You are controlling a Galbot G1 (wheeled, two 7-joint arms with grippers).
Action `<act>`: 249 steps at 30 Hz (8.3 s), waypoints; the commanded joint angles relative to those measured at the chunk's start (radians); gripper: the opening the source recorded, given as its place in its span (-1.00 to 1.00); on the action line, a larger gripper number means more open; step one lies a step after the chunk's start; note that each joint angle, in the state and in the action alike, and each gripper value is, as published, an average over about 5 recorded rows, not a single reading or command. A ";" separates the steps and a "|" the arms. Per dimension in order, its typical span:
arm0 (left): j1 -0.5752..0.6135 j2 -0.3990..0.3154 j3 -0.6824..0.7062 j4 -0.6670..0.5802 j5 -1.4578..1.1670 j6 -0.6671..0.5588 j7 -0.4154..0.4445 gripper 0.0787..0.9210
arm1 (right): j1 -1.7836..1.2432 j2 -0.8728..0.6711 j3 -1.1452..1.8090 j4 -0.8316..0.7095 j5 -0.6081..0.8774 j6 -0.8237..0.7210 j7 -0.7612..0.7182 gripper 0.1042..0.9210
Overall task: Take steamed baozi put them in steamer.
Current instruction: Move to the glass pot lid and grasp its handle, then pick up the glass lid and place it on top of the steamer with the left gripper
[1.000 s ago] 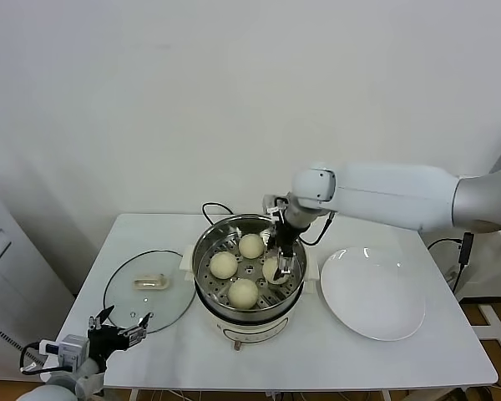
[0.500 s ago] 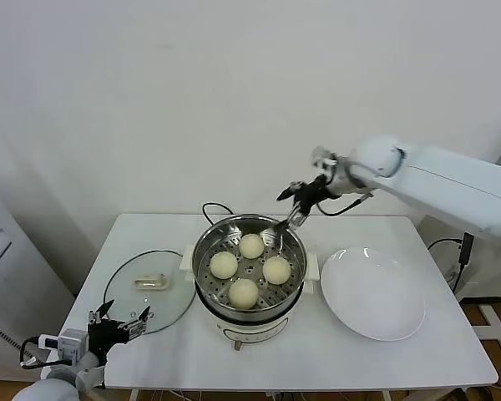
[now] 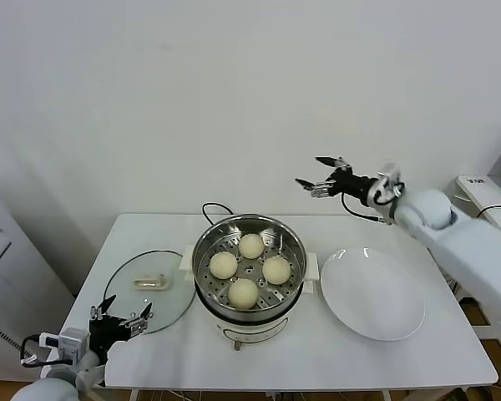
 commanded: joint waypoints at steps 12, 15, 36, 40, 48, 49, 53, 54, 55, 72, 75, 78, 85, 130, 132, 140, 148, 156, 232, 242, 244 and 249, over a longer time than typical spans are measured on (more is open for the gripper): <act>0.070 0.057 0.035 0.062 0.945 -0.276 0.091 0.77 | -0.925 0.338 0.951 0.130 -0.350 0.117 0.131 0.76; 0.049 0.035 0.059 0.100 1.127 -0.360 0.083 0.77 | -0.944 0.371 0.972 0.132 -0.377 0.118 0.140 0.76; -0.228 -0.183 0.147 0.438 1.763 -0.494 -0.057 0.77 | -1.007 0.439 1.015 0.131 -0.435 0.126 0.140 0.76; -0.255 -0.196 0.137 0.487 1.789 -0.490 -0.062 0.77 | -0.991 0.443 1.006 0.123 -0.439 0.129 0.138 0.76; -0.303 -0.222 0.121 0.569 1.833 -0.493 -0.074 0.77 | -0.958 0.456 0.982 0.097 -0.472 0.138 0.142 0.76; -0.307 -0.224 0.121 0.578 1.834 -0.494 -0.075 0.77 | -0.955 0.457 0.981 0.095 -0.474 0.138 0.143 0.76; -0.331 -0.234 0.118 0.612 1.841 -0.493 -0.083 0.77 | -0.948 0.458 0.977 0.088 -0.478 0.138 0.143 0.76; -0.337 -0.236 0.117 0.619 1.844 -0.493 -0.085 0.77 | -0.948 0.459 0.976 0.087 -0.479 0.138 0.143 0.76; -0.343 -0.238 0.116 0.625 1.845 -0.491 -0.086 0.77 | -0.947 0.460 0.976 0.086 -0.480 0.138 0.144 0.76; -0.438 -0.255 0.117 0.727 1.848 -0.473 -0.094 0.77 | -0.934 0.467 0.976 0.066 -0.490 0.142 0.147 0.76; -0.451 -0.259 0.117 0.736 1.846 -0.470 -0.095 0.77 | -0.935 0.467 0.976 0.065 -0.490 0.142 0.147 0.76; -0.459 -0.262 0.118 0.745 1.842 -0.470 -0.096 0.77 | -0.935 0.468 0.976 0.065 -0.490 0.142 0.147 0.76; -0.456 -0.265 0.119 0.746 1.825 -0.479 -0.104 0.53 | -0.935 0.470 0.979 0.064 -0.491 0.142 0.146 0.76; -0.529 0.184 0.398 -0.058 1.476 0.151 0.350 -0.92 | -0.941 0.429 0.987 0.090 -0.489 0.164 0.104 0.76; -0.562 0.176 0.479 -0.086 1.524 0.220 0.386 -0.92 | -0.941 0.427 0.988 0.089 -0.490 0.163 0.104 0.76; -0.696 0.087 0.706 -0.071 1.675 0.310 0.493 -0.92 | -0.934 0.428 0.994 0.067 -0.495 0.168 0.104 0.76; -0.760 -0.047 0.782 0.015 1.769 0.310 0.524 -0.92 | -0.924 0.431 0.995 0.047 -0.501 0.175 0.101 0.76; -0.720 -0.164 0.761 0.078 1.867 0.310 0.517 -0.92 | -0.926 0.437 0.996 0.039 -0.510 0.183 0.096 0.76; -0.636 -0.413 0.829 0.307 2.012 0.310 0.434 -0.92 | -0.888 0.459 0.979 -0.047 -0.553 0.203 0.082 0.76; -0.612 -0.389 0.820 0.252 1.930 0.310 0.428 -0.80 | -0.890 0.461 0.980 -0.044 -0.554 0.206 0.079 0.76; -0.597 -0.371 0.819 0.205 1.901 0.310 0.428 -0.66 | -0.890 0.461 0.981 -0.044 -0.554 0.207 0.077 0.76; -0.547 -0.324 0.790 0.035 1.712 0.287 0.442 -0.33 | -0.887 0.464 0.983 -0.046 -0.552 0.209 0.073 0.76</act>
